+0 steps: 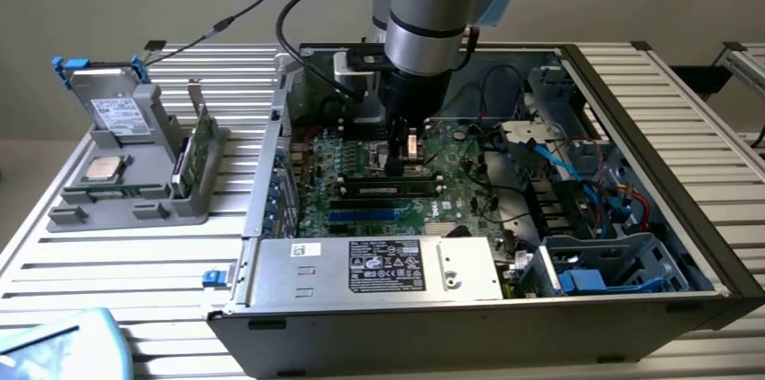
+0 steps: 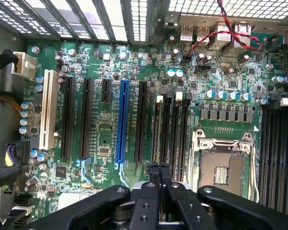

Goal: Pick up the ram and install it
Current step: 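Press down the ram until it locks into place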

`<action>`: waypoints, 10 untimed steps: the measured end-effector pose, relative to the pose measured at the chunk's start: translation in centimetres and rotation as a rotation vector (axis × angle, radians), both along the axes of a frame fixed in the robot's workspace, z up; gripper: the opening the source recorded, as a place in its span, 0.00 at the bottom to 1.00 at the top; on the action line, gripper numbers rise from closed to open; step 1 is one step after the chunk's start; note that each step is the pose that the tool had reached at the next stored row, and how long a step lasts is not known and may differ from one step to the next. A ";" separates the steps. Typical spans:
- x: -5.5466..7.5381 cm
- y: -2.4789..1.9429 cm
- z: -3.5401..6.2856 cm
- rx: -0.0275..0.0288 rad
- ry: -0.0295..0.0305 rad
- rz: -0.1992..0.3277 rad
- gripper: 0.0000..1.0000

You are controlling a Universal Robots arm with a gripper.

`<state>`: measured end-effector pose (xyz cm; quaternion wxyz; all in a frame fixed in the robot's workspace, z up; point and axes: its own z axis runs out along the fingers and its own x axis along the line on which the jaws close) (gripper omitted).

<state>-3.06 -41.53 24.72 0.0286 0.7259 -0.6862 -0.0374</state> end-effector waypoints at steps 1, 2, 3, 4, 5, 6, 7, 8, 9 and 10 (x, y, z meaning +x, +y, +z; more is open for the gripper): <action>0.0 -0.02 0.00 -0.0001 0.0000 -0.002 0.10; 0.0 -0.02 -0.06 0.0000 0.0000 -0.017 0.10; 0.0 -0.02 -0.13 -0.0001 0.0000 -0.035 0.10; 0.0 -0.02 -0.21 0.0000 0.0000 -0.053 0.10; 0.0 -0.02 -0.28 -0.0002 0.0000 -0.071 0.10; 0.0 -0.02 -0.37 0.0000 0.0000 -0.089 0.10; 0.0 -0.01 -0.44 0.0000 0.0000 -0.107 0.10; 0.0 -0.02 -0.52 0.0000 0.0000 -0.125 0.10; 0.0 -0.01 -0.60 0.0001 -0.0001 -0.144 0.10; 0.0 -0.02 -0.67 0.0000 0.0000 -0.162 0.10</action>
